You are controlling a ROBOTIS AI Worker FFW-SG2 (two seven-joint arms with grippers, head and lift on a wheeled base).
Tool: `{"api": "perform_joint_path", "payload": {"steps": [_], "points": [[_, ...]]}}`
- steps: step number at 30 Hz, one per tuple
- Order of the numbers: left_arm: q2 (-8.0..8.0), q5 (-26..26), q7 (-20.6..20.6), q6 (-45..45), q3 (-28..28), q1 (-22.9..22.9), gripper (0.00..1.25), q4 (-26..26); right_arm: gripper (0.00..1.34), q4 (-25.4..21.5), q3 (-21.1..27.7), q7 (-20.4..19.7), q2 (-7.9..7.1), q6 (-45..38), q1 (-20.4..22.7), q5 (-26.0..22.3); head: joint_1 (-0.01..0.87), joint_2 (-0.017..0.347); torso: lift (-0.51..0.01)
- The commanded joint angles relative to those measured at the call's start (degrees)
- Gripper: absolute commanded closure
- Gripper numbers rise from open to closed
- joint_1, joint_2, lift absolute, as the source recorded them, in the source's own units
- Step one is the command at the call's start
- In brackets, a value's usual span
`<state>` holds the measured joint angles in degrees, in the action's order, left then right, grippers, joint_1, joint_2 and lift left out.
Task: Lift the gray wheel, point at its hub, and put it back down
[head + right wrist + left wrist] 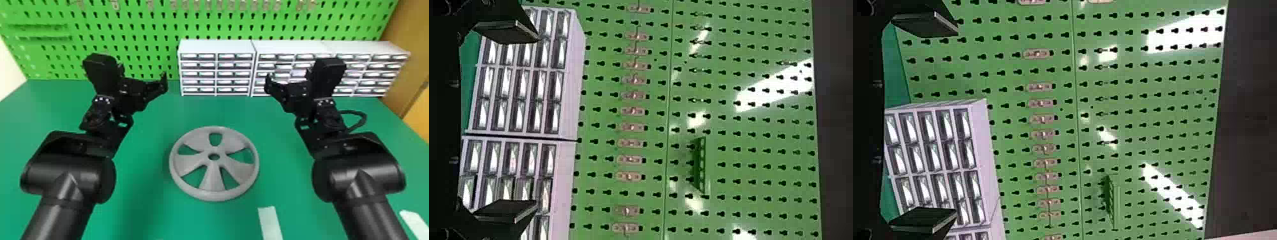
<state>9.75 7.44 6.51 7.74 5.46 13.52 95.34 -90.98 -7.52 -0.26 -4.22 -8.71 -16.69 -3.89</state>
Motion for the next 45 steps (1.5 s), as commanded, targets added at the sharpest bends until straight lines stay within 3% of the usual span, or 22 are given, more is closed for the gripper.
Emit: {"api": "perform_joint_path", "payload": {"steps": [1,17,35,45], "points": [[-0.34,0.1,1.0,-0.4,-0.9,0.0,0.02,-0.9,0.07,0.5,0.3,0.0,0.0,0.2,0.1,0.4,0.692,0.048,-0.088],[-1.22,-0.2,2.4,-1.3,-1.9,1.9,0.03,-1.6,0.07,2.0,1.3,0.0,0.18,2.1,-1.7,0.1,0.692,0.048,-0.088],[-1.22,1.7,2.3,-4.9,-2.8,14.1,0.03,-1.5,0.07,3.1,1.4,0.0,-0.44,8.1,-13.3,-1.8,0.692,0.048,-0.088],[-1.22,3.4,0.8,-7.7,-0.5,21.0,0.03,-1.5,0.07,3.1,-1.1,0.0,-1.58,11.0,-20.4,-3.0,0.692,0.048,-0.088]]}}
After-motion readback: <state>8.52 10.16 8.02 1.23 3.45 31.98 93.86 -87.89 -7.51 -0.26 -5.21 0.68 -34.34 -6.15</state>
